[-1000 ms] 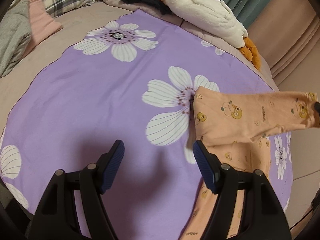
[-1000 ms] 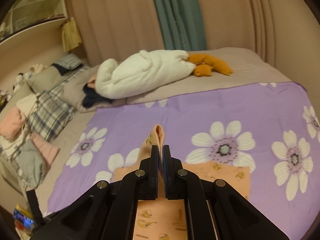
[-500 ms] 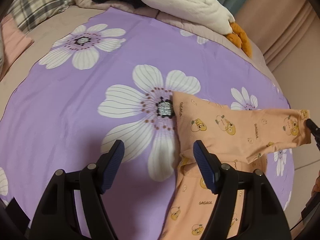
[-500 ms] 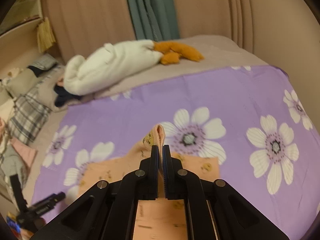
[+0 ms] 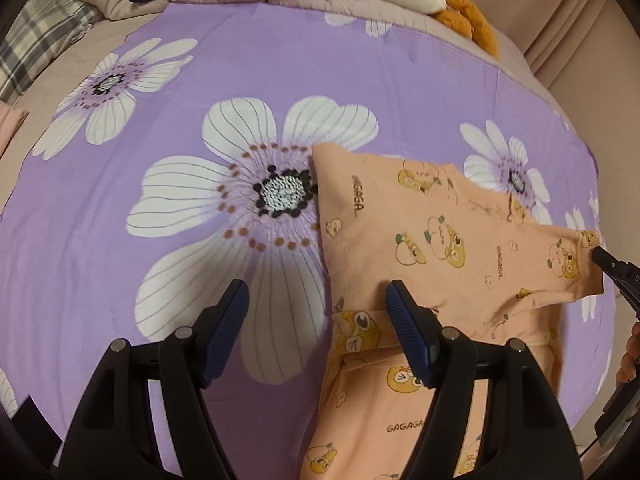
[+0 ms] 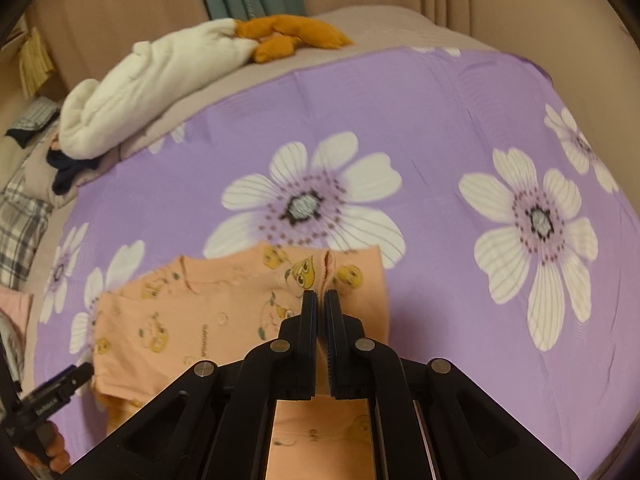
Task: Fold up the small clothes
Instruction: 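Lay the held leg end over the onesie body toward the collar with the right gripper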
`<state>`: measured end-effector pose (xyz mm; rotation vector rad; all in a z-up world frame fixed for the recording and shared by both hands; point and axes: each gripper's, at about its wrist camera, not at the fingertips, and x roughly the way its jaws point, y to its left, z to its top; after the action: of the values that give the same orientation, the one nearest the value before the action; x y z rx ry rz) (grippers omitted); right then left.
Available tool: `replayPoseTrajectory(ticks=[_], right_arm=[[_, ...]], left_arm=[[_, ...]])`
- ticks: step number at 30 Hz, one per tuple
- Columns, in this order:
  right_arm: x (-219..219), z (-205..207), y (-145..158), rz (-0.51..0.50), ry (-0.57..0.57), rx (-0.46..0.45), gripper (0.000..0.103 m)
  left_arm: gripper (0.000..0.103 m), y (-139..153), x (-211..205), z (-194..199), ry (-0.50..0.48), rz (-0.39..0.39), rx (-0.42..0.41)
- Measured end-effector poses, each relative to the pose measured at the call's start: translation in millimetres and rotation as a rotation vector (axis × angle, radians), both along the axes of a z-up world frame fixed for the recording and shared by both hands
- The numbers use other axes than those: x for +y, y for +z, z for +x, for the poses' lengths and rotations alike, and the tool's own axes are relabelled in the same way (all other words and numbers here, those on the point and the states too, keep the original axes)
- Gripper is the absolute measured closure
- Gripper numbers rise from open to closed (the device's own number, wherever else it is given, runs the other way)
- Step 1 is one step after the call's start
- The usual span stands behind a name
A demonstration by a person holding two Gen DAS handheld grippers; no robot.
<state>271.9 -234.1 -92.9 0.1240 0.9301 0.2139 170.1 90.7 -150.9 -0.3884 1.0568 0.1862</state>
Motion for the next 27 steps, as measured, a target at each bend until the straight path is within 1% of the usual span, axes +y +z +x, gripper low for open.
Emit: replayPoseTrajectory(ticks=[8,10,15,20,24,27], right_arm=[[-17,9,-24,0.0,-0.04,0.046,0.098],[-19,11,-31,-0.004,-0.049,0.061,0.098],[-26,18,-47,-0.008,-0.071,0.095,0.098],[-31,18,-53,0.006,-0.093,0.101,0.098],[-30,20,-62,-0.02,-0.092,0.114,0.098],[-35,21,-69,-0.014,-0.107,0.13,0.098]], left_arm=[[0.032,-25,-8,11,-0.028,0.041,0.068],[0.03,-29,-7,13,-0.024,0.047,0.075],[0.03,-32,-4,14,-0.035,0.046,0.069],[0.03,-33,-2,13,-0.05,0.039,0.058],[0.03,-34,-3,13,-0.06,0.051,0.05],[0.029,-34,-1,13,-0.068,0.046,0.048]])
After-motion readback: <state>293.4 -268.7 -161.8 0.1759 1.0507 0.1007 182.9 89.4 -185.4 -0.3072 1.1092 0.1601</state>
